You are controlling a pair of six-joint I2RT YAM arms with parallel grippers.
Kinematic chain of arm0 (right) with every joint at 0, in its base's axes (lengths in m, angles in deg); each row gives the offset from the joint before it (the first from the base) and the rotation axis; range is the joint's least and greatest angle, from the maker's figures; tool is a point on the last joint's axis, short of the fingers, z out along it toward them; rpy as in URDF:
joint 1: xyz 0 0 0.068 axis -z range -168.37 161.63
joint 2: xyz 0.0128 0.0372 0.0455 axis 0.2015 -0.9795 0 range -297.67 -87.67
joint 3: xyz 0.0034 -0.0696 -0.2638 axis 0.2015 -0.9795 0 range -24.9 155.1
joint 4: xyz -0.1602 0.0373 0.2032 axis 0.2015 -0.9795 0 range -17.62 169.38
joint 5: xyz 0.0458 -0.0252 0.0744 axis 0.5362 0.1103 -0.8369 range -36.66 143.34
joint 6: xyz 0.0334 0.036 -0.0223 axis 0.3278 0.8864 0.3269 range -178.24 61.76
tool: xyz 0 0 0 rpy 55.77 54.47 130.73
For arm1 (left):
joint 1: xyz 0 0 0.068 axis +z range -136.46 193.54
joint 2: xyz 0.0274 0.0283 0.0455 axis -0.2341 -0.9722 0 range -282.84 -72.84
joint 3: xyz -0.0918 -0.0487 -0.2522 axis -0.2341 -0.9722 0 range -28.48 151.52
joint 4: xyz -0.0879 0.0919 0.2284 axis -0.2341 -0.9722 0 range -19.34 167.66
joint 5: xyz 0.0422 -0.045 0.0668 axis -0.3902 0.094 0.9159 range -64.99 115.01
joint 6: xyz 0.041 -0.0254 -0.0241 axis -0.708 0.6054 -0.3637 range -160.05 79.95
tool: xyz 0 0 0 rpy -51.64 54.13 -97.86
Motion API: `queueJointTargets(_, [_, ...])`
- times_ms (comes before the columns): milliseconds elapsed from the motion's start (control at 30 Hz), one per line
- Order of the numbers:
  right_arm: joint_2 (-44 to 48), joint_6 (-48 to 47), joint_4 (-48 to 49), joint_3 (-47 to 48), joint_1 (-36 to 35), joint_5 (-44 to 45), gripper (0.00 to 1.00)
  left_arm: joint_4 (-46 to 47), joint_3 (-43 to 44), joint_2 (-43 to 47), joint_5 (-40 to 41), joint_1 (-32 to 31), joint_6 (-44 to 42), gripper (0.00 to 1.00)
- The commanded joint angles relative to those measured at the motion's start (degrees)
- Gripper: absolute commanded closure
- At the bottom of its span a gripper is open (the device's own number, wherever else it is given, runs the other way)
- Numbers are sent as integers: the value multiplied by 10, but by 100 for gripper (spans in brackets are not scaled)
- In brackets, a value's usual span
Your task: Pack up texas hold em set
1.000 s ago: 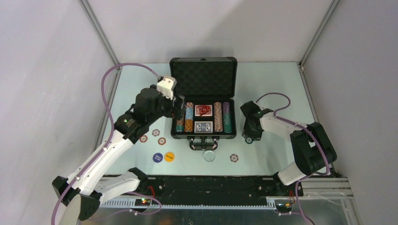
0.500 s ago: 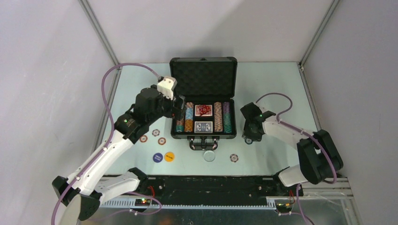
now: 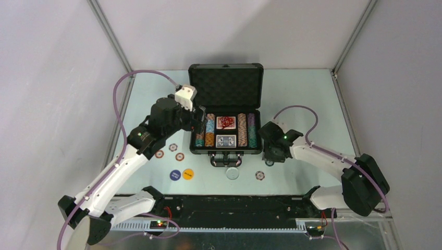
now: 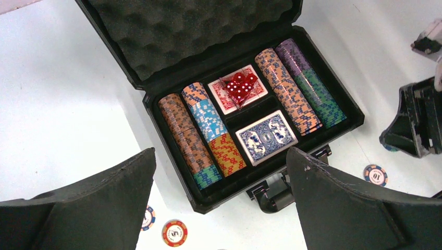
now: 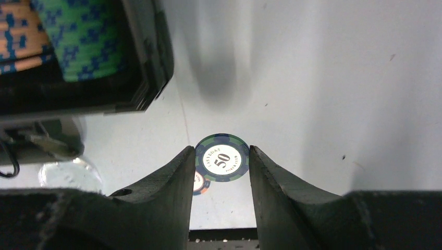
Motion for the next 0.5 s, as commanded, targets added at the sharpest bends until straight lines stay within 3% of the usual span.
queueJointTargets(0, [24, 39, -30, 0, -43, 19, 54, 12, 4, -1, -9, -1, 12, 0])
queueJointTargets(233, [35, 74, -26, -21, -102, -2, 53, 13, 3, -2, -10, -1, 13, 0])
queueJointTargets(467, [22, 93, 17, -63, -112, -18, 53, 12, 3, -5, -13, -1, 15, 0])
